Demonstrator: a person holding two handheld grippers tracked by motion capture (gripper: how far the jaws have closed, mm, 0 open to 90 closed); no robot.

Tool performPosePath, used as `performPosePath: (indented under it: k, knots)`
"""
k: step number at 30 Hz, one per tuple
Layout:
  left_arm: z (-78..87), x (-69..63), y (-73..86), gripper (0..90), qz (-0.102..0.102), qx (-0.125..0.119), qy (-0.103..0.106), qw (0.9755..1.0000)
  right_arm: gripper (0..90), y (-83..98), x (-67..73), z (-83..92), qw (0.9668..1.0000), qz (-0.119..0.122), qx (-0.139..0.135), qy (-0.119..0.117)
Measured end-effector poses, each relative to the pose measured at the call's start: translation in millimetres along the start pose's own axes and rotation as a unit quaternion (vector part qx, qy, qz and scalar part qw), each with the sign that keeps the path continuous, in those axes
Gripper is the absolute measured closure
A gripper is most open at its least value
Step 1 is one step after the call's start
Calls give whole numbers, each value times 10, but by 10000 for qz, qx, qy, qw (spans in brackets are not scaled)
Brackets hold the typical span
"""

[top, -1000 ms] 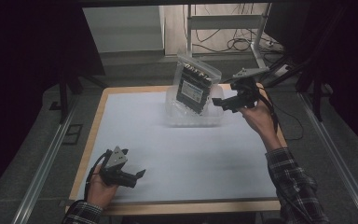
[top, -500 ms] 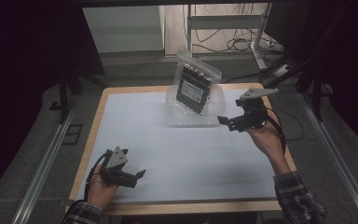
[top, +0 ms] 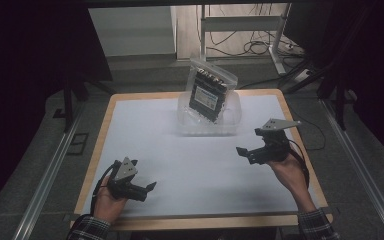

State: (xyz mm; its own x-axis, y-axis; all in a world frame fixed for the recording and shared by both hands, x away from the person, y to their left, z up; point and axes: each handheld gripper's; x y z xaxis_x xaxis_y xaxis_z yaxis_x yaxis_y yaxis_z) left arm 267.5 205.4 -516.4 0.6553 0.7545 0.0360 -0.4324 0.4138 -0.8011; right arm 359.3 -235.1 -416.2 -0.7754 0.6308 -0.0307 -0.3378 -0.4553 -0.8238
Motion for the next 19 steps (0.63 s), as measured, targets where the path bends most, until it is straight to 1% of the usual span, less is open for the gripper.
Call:
performPosePath:
  k: [4, 7, 11, 13, 16, 19]
  knots:
    - [0, -3, -1, 0, -4, 4, -5, 10000, 14, 160, 77, -20, 10000, -15, 13, -39]
    - [-2, -4, 0, 0, -7, 10, -3, 10000, 16, 276, 125, -36, 10000, 6, 50, -13]
    - [-6, -7, 1, 0, -20, 32, 0, 10000, 17, 437, 168, -55, 10000, -67, 14, 5]
    - [-11, -14, 1, 0, -22, 54, 7, 10000, 17, 515, 178, -60, 10000, -76, -26, 60]
    - [-13, -20, -1, 0, -62, 68, 3, 10000, 18, 617, 173, -71, 9999, -125, 2, 89]
    - [-15, -22, -5, 0, -76, 74, -1, 9999, 14, 669, 155, -87, 9998, -109, 41, 135]
Point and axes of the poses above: each handheld gripper's, and its own axes: z roughly backward along the jaws, y roughly out of its underside, x roughly to its left, and after that the axes turned 3 degrees about z, right-handed
